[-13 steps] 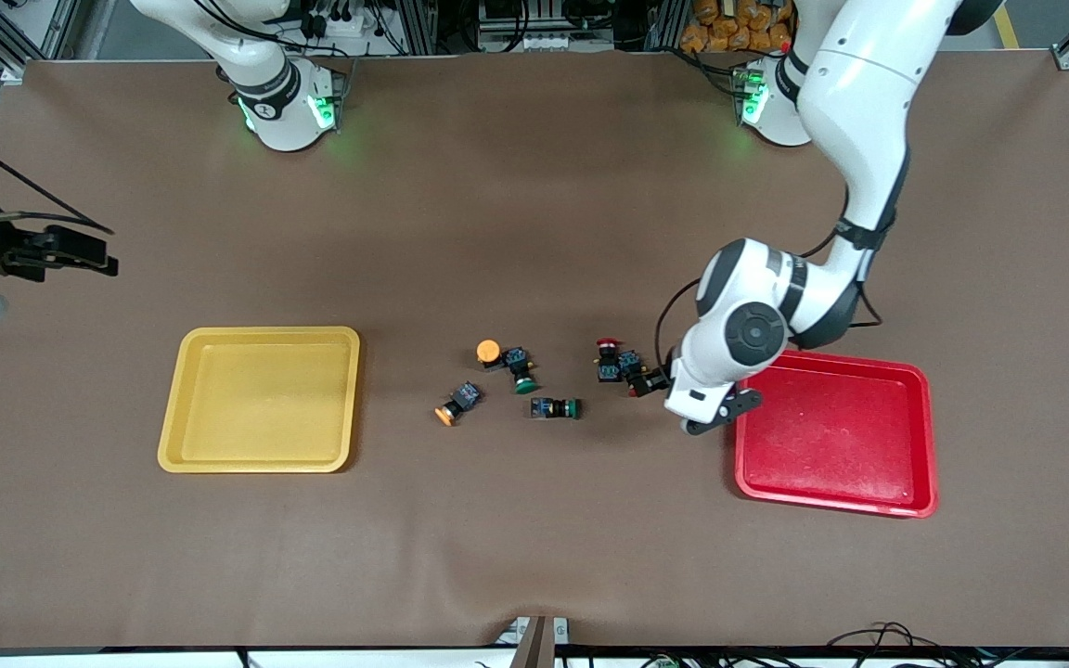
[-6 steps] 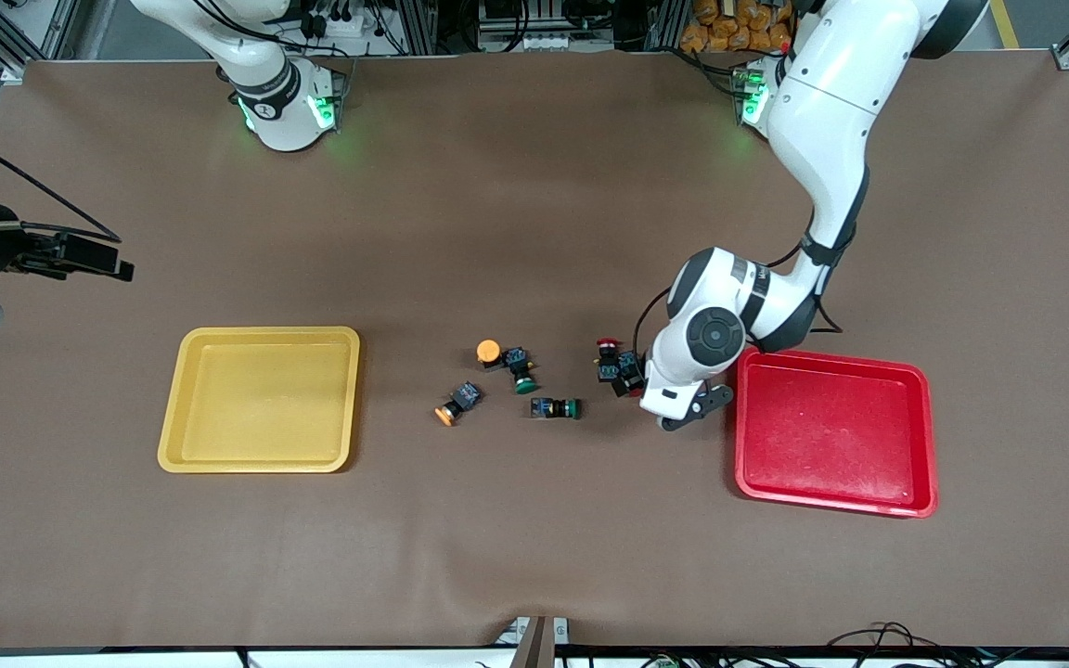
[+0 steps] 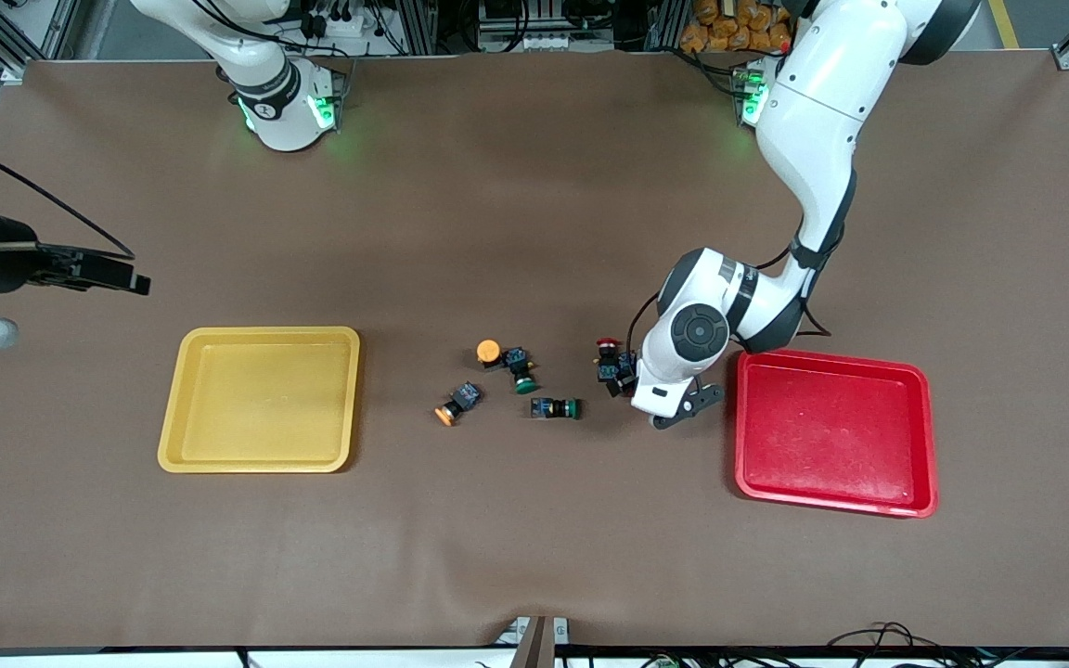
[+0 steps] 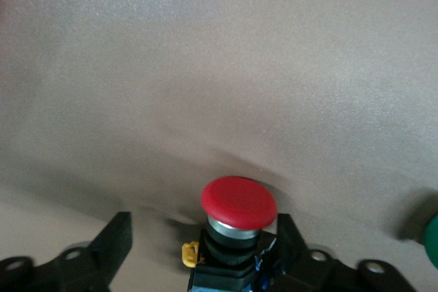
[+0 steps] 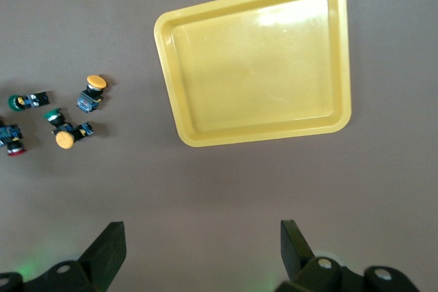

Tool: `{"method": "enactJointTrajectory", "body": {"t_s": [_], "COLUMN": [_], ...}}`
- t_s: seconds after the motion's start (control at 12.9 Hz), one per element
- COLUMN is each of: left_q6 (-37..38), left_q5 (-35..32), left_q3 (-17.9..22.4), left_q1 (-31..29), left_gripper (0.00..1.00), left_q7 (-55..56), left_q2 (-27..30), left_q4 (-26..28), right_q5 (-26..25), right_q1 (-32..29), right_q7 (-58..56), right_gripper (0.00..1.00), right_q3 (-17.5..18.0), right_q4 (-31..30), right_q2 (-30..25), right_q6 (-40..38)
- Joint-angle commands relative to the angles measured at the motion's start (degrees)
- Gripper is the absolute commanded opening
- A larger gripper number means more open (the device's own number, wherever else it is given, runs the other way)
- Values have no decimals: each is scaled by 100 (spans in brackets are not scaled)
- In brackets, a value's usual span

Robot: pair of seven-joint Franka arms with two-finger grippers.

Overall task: Place red and yellow buttons in trays
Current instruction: 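Grasp a red-capped button with the left gripper while the right gripper reaches out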

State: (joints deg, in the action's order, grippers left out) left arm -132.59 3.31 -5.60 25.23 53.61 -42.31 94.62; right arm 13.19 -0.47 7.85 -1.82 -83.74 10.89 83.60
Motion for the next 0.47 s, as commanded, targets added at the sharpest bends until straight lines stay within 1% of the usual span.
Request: {"method": "enactJointTrajectory", "body": {"t_s": [0.0, 0.08, 0.16, 0.23, 0.31, 0.39], "left_q6": [-30, -22, 57, 136, 224, 312], "left_q5": [-120, -120, -120, -128, -346, -740], "left_q3": [50, 59, 59, 76, 85, 102], "left_q1": [79, 79, 62, 44, 9, -26], "left_gripper": [28, 16, 0, 0, 0, 0], "left_q7": [-17, -95, -261, -315, -368, -447], "left_q2": [-58, -49, -14, 21, 47, 143], "left_q4": [-101, -145, -206, -224, -233, -233], "right_q5": [123, 114, 123, 114, 114, 123], "right_q1": [231, 310, 371, 450, 529, 565], "right_q7": [524, 629, 778, 919, 1112, 1349], "right_gripper": [100, 100, 100, 100, 100, 100], "right_q3": [-12, -3, -3, -3, -3, -3], "right_q4": [94, 94, 94, 103, 103, 103], "right_q2": [264, 343, 422, 501, 554, 642], "right_q6": [103, 182, 244, 288, 384, 481]}}
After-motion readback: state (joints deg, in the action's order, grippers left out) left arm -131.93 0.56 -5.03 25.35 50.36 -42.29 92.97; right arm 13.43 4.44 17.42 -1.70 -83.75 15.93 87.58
